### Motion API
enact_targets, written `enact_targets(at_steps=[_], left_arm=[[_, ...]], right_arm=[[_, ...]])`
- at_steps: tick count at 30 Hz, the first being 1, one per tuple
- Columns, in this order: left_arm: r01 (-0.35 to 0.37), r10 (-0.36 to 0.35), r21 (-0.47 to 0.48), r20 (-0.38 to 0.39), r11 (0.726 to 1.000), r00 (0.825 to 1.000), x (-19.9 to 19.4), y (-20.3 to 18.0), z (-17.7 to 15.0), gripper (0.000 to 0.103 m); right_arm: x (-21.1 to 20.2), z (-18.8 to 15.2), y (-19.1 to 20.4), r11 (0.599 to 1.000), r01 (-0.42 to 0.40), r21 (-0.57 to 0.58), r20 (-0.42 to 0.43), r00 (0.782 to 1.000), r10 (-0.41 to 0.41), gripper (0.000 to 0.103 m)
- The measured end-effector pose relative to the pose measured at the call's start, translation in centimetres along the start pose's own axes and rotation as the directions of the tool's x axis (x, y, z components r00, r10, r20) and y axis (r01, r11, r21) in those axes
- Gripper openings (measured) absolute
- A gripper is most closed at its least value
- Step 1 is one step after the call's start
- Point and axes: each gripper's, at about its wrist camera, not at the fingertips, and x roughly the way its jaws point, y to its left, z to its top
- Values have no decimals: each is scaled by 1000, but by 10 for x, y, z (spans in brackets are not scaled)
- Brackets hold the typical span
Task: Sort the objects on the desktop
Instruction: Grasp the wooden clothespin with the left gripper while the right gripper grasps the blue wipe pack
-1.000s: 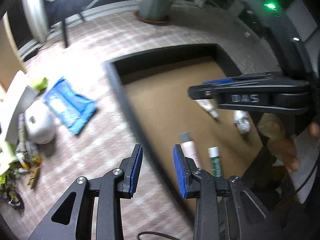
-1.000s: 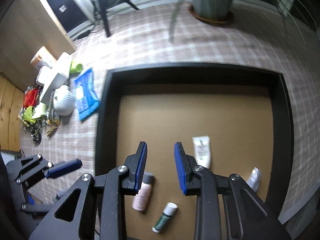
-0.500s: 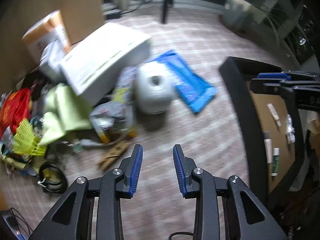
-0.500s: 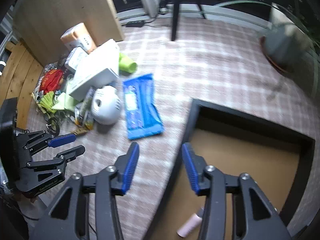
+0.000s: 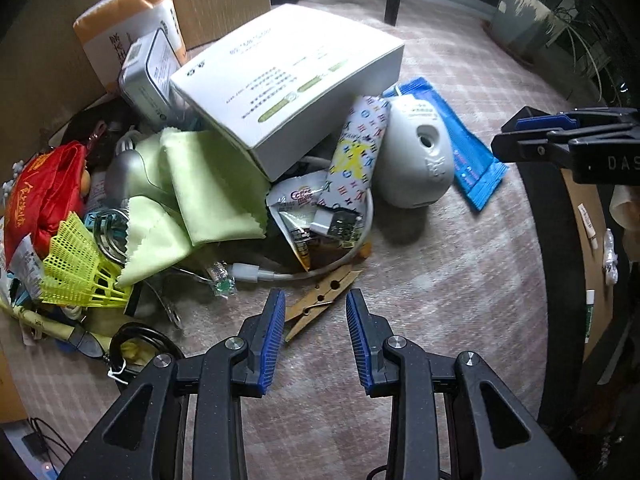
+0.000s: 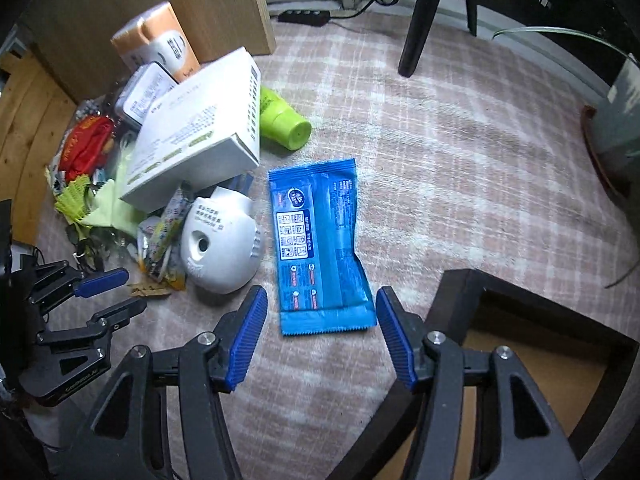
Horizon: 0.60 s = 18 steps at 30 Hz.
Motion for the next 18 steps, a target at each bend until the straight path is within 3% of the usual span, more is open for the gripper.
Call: enact_targets(at_steps=[7,18], left_arm=[[0,1,32,-17,999,1000,12,-4,1,37],[-8,8,26,-18,1000,1000,21,-11,1,34]], right_arm=[[12,11,-4,1000,-3,2,-16,1000,3,57],[37,22,-6,1000,6,6,-57,998,-6,61]])
